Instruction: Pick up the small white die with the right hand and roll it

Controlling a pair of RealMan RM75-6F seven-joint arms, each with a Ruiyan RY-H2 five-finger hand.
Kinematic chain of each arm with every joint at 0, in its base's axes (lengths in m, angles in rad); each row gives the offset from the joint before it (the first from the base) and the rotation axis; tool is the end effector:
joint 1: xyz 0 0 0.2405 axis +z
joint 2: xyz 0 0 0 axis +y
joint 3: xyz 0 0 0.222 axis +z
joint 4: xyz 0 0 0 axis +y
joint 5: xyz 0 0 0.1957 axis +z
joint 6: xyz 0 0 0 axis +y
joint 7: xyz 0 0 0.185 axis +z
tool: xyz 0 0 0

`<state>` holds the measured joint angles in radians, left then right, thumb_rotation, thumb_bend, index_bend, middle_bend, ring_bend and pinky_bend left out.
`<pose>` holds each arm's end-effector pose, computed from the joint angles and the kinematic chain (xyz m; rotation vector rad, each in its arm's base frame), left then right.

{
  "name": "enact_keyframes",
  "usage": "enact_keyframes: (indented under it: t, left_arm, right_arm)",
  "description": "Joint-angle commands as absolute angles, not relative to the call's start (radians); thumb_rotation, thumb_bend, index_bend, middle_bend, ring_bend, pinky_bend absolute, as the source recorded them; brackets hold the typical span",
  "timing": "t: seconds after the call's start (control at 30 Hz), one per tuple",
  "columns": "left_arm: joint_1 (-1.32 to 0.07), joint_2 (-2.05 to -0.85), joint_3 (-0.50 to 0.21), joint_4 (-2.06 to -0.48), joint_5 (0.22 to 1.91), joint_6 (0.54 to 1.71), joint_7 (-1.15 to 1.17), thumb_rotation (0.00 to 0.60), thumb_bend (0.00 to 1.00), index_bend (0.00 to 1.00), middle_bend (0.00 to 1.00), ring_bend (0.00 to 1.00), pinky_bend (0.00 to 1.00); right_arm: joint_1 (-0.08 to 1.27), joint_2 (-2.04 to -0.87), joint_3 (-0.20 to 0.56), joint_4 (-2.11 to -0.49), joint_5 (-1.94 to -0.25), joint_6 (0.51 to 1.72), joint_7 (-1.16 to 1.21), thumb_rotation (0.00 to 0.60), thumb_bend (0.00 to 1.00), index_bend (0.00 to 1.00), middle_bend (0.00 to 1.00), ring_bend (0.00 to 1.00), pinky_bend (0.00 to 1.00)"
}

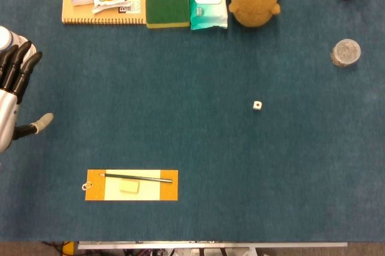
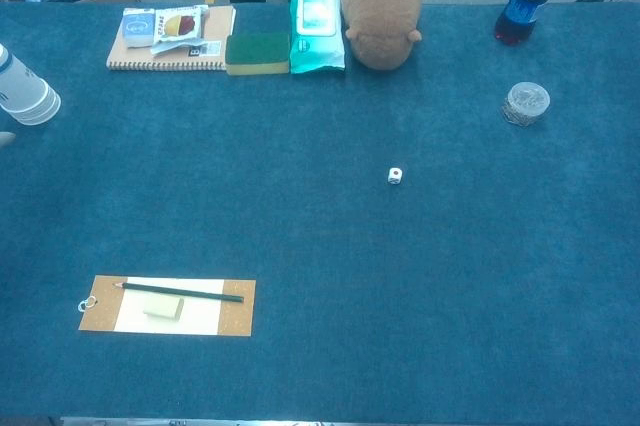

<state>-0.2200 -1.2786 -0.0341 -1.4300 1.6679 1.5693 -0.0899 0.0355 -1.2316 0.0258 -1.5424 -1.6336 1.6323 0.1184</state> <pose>-0.2284 0.2465 0.1252 -1.5408 -0.7530 -1.1848 -0.2563 -0.1982 0.1427 1.3445 -0.9151 1.1409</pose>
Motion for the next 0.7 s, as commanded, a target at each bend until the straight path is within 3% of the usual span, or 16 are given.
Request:
enact_keyframes:
  t: [0.03, 0.5, 0.7]
  left_arm:
    - [-0.216, -1.277, -0.033, -1.431, 1.666, 1.572, -0.092, 0.6, 0.05, 0.0, 0.0, 0.0, 0.11]
    - [-0.206, -1.277, -0.026, -1.434, 1.664, 1.573, -0.077, 0.6, 0.05, 0.0, 0.0, 0.0, 0.11]
    - [-0.197, -1.283, -0.019, -1.412, 1.668, 1.582, -0.097, 0.6, 0.05, 0.01, 0.0, 0.0, 0.11]
  right_arm:
    - [0.043, -1.232, 0.027, -1.541, -1.635, 1.619, 0.117, 0.6, 0.15, 0.07, 0.04, 0.0, 0.1]
    - [0.062, -1.208, 0.018, -1.557, -1.638, 1.571, 0.105, 0.6, 0.15, 0.07, 0.08, 0.0, 0.1]
    - [0.102, -1.149, 0.007, -1.642, -1.646, 1.484, -0.004, 0.6, 0.2, 0.28, 0.24, 0.08, 0.23]
